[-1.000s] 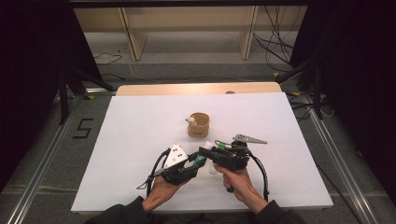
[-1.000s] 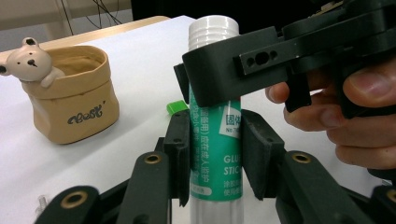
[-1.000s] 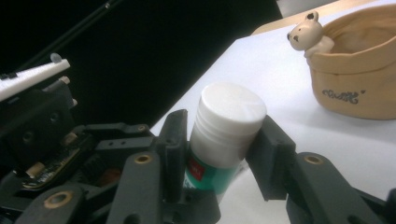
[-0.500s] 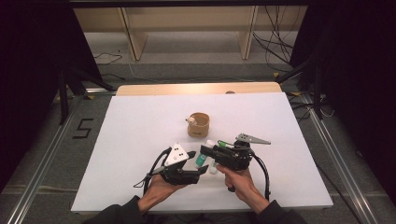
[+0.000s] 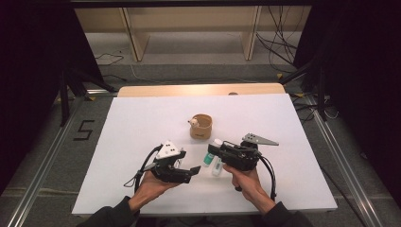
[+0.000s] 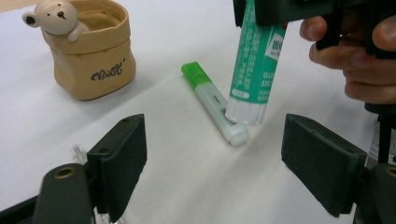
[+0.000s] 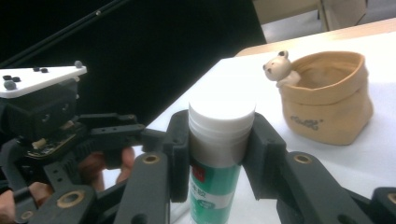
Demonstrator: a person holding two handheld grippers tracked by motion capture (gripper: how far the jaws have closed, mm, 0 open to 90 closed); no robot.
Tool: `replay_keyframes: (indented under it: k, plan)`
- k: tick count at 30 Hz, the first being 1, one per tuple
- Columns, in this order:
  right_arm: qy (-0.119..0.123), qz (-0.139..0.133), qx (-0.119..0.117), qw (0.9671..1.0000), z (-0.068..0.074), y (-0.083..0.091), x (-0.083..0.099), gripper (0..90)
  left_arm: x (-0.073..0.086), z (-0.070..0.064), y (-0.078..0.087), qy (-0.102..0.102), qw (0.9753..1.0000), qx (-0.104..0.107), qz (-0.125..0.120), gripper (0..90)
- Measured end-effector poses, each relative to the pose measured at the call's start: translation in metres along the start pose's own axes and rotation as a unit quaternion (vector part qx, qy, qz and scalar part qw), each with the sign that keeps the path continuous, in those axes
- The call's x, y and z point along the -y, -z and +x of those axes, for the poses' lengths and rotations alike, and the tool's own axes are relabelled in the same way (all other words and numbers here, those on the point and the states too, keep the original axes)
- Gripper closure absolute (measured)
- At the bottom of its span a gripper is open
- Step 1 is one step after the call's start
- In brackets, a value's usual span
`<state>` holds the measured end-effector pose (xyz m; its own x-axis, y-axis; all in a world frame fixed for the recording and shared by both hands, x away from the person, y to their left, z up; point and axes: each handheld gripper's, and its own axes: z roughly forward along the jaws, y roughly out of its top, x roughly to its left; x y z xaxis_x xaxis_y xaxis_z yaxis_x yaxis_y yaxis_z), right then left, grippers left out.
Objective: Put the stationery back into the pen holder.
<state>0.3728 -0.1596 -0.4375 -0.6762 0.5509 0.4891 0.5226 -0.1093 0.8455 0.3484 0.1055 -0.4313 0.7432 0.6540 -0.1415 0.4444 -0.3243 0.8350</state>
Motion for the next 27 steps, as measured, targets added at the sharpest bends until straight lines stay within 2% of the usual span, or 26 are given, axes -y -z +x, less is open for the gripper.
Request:
replay_keyframes:
  k: [3,14,19,23,27]
  plan:
    - [0.010,0.001,0.008,0.9999,-0.001,0.001,-0.002,65.8,0.000,0.003,0.004,0.005,1.0000,-0.003,0.001,21.2]
    - [0.016,-0.007,0.027,0.9995,-0.008,0.004,-0.007,65.8,0.004,0.013,0.019,0.013,0.9998,-0.012,0.013,19.2]
    - [0.025,-0.012,0.043,0.9987,-0.010,0.004,-0.013,65.7,0.006,0.016,0.021,0.013,0.9987,-0.037,0.031,19.3]
    - [0.043,-0.014,0.061,0.9971,-0.013,0.000,-0.020,65.7,0.007,0.019,0.024,0.020,0.9976,-0.049,0.044,18.6]
    - [0.052,-0.016,0.073,0.9958,-0.016,-0.002,-0.025,65.7,0.008,0.021,0.027,0.024,0.9974,-0.052,0.044,18.0]
